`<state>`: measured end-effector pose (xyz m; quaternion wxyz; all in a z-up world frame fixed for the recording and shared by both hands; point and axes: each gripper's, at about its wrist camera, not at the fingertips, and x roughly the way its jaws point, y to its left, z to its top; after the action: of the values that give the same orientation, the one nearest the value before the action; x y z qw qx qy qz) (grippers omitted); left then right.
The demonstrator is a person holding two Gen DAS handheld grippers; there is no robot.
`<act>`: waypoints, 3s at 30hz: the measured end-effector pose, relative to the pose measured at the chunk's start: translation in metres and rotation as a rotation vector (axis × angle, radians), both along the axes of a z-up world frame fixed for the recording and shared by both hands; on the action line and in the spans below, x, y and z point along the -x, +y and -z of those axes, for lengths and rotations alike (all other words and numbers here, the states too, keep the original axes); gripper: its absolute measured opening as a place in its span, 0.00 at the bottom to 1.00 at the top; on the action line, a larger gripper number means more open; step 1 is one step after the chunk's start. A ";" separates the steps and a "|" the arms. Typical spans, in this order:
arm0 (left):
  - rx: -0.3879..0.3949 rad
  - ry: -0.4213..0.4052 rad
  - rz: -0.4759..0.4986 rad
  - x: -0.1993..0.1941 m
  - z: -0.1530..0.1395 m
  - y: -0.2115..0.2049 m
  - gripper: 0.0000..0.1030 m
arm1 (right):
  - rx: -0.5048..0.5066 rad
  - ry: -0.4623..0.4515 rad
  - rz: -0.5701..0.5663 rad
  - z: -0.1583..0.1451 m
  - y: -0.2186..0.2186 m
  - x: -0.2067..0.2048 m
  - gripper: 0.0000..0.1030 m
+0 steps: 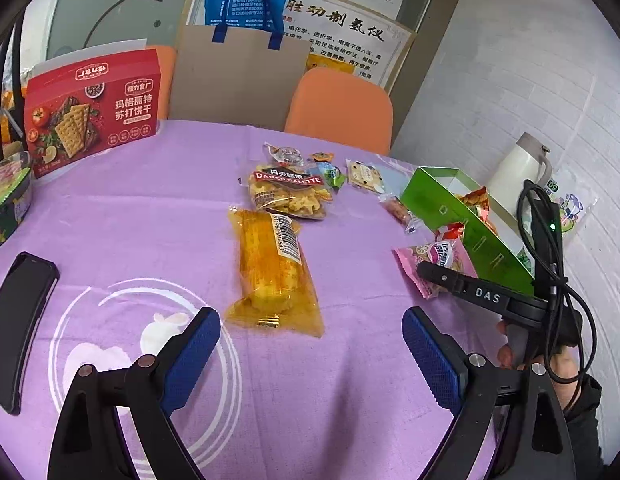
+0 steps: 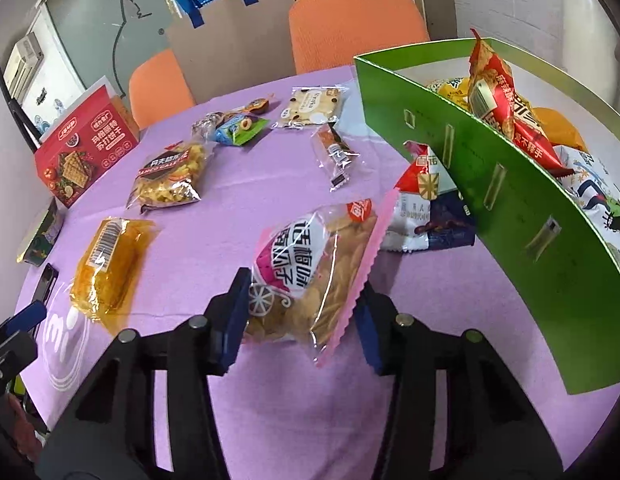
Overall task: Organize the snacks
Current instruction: 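Grasp the pink-edged cookie bag with the right gripper while the left grasps the yellow bread loaf, then lower the cookie bag and bread loaf into the green box, opening both grippers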
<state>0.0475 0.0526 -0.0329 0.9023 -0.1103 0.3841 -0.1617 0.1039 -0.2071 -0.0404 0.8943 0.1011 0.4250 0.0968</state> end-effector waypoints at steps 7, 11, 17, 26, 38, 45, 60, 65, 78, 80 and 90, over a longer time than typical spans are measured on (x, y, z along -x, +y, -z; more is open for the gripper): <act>-0.071 0.027 -0.037 -0.045 0.007 -0.004 0.91 | -0.031 -0.003 -0.062 0.001 0.005 0.023 0.47; -0.142 0.042 -0.053 -0.064 0.015 -0.012 0.90 | -0.037 0.005 -0.086 0.001 0.007 0.034 0.47; -0.196 0.083 -0.046 -0.075 0.032 -0.023 0.73 | -0.004 0.003 -0.098 0.002 0.010 0.045 0.51; -0.219 0.105 -0.057 -0.074 0.040 -0.025 0.68 | 0.032 0.005 -0.101 0.002 0.017 0.046 0.54; -0.258 0.086 -0.052 -0.073 0.040 -0.029 0.46 | 0.057 -0.015 -0.096 0.003 0.021 0.050 0.48; -0.154 0.062 -0.036 -0.058 0.024 -0.024 0.37 | 0.005 -0.042 -0.086 -0.004 0.012 0.060 0.43; -0.064 -0.146 0.308 -0.046 -0.086 -0.150 0.37 | 0.008 -0.309 0.118 -0.095 -0.081 0.088 0.44; -0.059 -0.160 0.401 -0.058 -0.099 -0.211 0.37 | 0.047 -0.324 0.250 -0.100 -0.131 0.083 0.44; -0.067 -0.099 0.511 -0.097 -0.073 -0.309 0.38 | 0.052 -0.284 0.316 -0.073 -0.199 0.043 0.45; -0.078 -0.102 0.513 -0.099 -0.067 -0.313 0.40 | 0.083 -0.258 0.283 -0.063 -0.198 0.033 0.48; -0.107 -0.190 0.405 -0.089 -0.067 -0.290 0.93 | 0.146 -0.315 0.311 -0.065 -0.197 0.050 0.90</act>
<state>0.1365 -0.2373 0.0340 0.8880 0.0328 0.3197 -0.3288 0.0535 -0.4044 0.0245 0.9587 0.0842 0.2653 -0.0585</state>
